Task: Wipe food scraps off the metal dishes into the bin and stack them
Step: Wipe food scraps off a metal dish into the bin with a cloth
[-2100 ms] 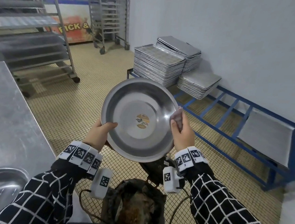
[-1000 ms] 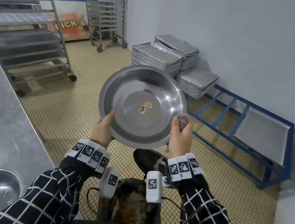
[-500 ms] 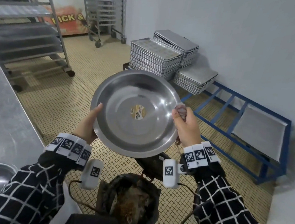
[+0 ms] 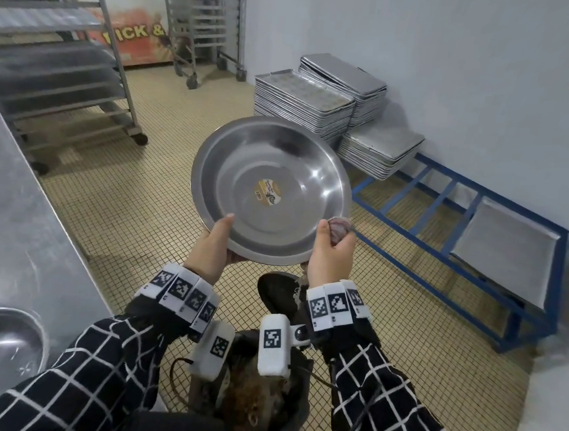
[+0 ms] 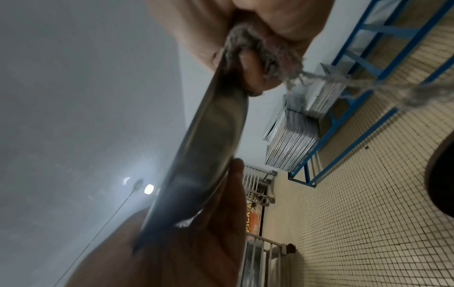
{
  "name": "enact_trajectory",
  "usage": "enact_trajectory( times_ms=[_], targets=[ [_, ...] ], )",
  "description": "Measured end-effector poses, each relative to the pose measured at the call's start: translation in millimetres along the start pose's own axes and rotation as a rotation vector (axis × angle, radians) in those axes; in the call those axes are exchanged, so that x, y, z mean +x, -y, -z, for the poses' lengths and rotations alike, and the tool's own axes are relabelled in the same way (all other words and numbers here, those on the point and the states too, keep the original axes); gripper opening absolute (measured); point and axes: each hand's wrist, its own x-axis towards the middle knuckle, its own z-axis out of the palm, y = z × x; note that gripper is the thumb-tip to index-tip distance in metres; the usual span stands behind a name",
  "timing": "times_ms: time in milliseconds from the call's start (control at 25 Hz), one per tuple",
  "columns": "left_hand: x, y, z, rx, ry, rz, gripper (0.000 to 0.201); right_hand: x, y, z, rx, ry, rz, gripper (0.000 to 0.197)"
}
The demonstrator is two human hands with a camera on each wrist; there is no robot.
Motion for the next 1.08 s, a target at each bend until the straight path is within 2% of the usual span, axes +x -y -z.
enact_trajectory(
  times_ms=[120, 200, 240, 320, 400, 480, 600, 680, 760, 800, 880, 920, 960, 1000, 1080],
  targets=[
    [3, -1, 17, 0.082, 0.101, -0.090, 0.060, 8, 4, 13, -0.064, 0.019, 0.018, 0.020],
    [4, -11, 33, -0.025, 0.123, -0.138, 0.076, 18, 11, 28, -0.126, 0.081, 0.050, 0.020],
    [3, -15, 40, -0.079, 0.140, -0.146, 0.077, 22, 14, 34, -0.149, 0.134, 0.069, 0.019],
    [1, -19, 49, -0.152, 0.108, -0.126, 0.052, 24, 18, 39, -0.192, 0.244, 0.095, 0.017],
    [2, -19, 53, -0.134, -0.028, -0.080, 0.030, 21, 17, 37, -0.206, 0.274, 0.100, 0.022],
    [1, -17, 50, -0.058, -0.108, -0.090, 0.032, 17, 13, 30, -0.187, 0.221, 0.106, 0.028],
    [-3, -17, 30, 0.036, -0.144, -0.171, 0.037, 11, 7, 16, -0.120, 0.122, 0.083, 0.027],
    [-4, -15, 14, 0.056, -0.103, -0.120, 0.033, 5, 6, 5, -0.038, 0.083, 0.045, 0.024],
    [0, -10, 5, 0.116, -0.003, -0.050, 0.029, 1, 8, -6, 0.014, 0.057, 0.028, 0.028],
    [0, -10, 4, 0.172, 0.048, -0.026, 0.032, 1, 9, -9, 0.023, 0.046, 0.029, 0.030],
    [0, -11, 8, 0.279, 0.114, 0.007, 0.053, 1, 13, -12, 0.036, 0.027, 0.039, 0.031],
    [-1, -13, 9, 0.302, 0.134, -0.016, 0.052, 3, 14, -11, 0.036, 0.027, 0.045, 0.028],
    [-2, -17, 11, 0.304, 0.149, -0.064, 0.043, 5, 17, -9, 0.032, 0.038, 0.051, 0.024],
    [-3, -21, 14, 0.251, 0.153, -0.104, 0.036, 9, 18, -5, 0.017, 0.052, 0.058, 0.021],
    [-2, -34, 27, 0.048, 0.124, -0.144, 0.034, 19, 16, 5, -0.047, 0.113, 0.065, 0.019]
  ],
)
